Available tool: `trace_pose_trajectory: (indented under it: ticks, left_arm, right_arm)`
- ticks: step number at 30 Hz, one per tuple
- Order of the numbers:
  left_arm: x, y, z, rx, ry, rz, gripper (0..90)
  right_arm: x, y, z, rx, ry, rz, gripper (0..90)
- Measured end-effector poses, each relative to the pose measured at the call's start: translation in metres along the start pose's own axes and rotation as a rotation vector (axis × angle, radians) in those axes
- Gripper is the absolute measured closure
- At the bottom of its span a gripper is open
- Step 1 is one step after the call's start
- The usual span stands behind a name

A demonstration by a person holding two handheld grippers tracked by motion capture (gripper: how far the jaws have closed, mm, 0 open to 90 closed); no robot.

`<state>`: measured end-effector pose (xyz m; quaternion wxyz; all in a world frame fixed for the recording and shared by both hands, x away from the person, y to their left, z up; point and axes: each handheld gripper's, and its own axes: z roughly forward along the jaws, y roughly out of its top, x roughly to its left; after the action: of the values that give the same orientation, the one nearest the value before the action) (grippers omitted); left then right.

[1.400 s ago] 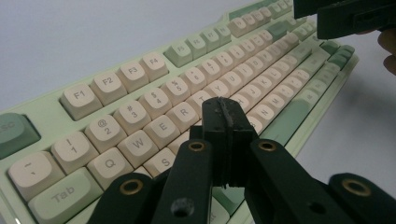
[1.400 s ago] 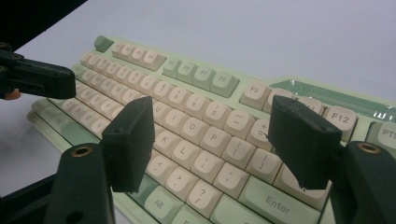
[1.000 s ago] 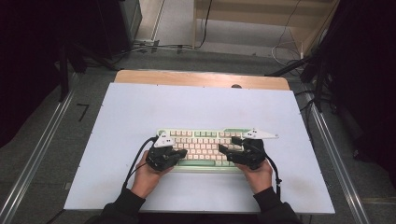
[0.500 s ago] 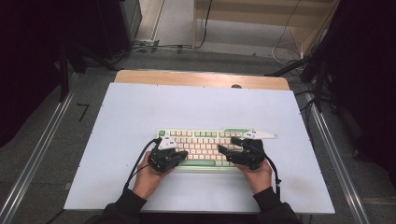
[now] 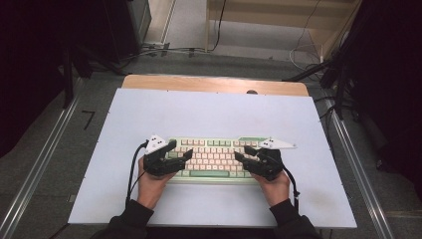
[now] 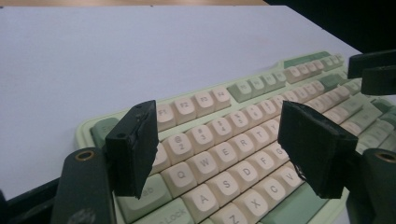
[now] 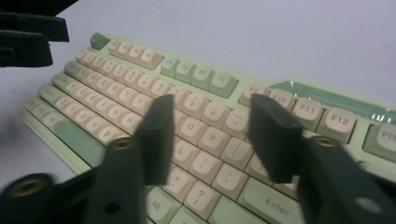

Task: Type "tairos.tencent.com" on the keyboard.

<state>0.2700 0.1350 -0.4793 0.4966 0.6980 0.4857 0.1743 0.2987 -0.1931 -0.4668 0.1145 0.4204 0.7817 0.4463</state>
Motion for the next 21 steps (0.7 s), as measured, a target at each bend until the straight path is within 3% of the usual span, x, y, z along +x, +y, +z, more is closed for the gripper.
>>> trace_pose_trajectory:
  ticks: [4, 7, 11, 21]
  left_arm:
    - [0.002, 0.000, 0.000, -0.005, 0.010, -0.015, 30.0]
    - [0.000, -0.001, 0.000, 0.001, 0.004, -0.005, 31.5]
    - [-0.001, -0.001, 0.001, -0.002, 0.006, -0.004, 32.5]
    - [-0.002, -0.002, 0.002, 0.001, 0.011, 0.001, 32.6]
  right_arm:
    - [0.001, 0.000, 0.003, 0.001, 0.016, -0.019, 76.9]
    - [0.004, 0.001, 0.006, 0.005, 0.015, -0.043, 87.6]
    - [0.007, 0.005, 0.009, -0.012, 0.027, -0.057, 87.7]
    - [0.010, 0.005, 0.027, 0.037, 0.028, -0.068, 87.7]
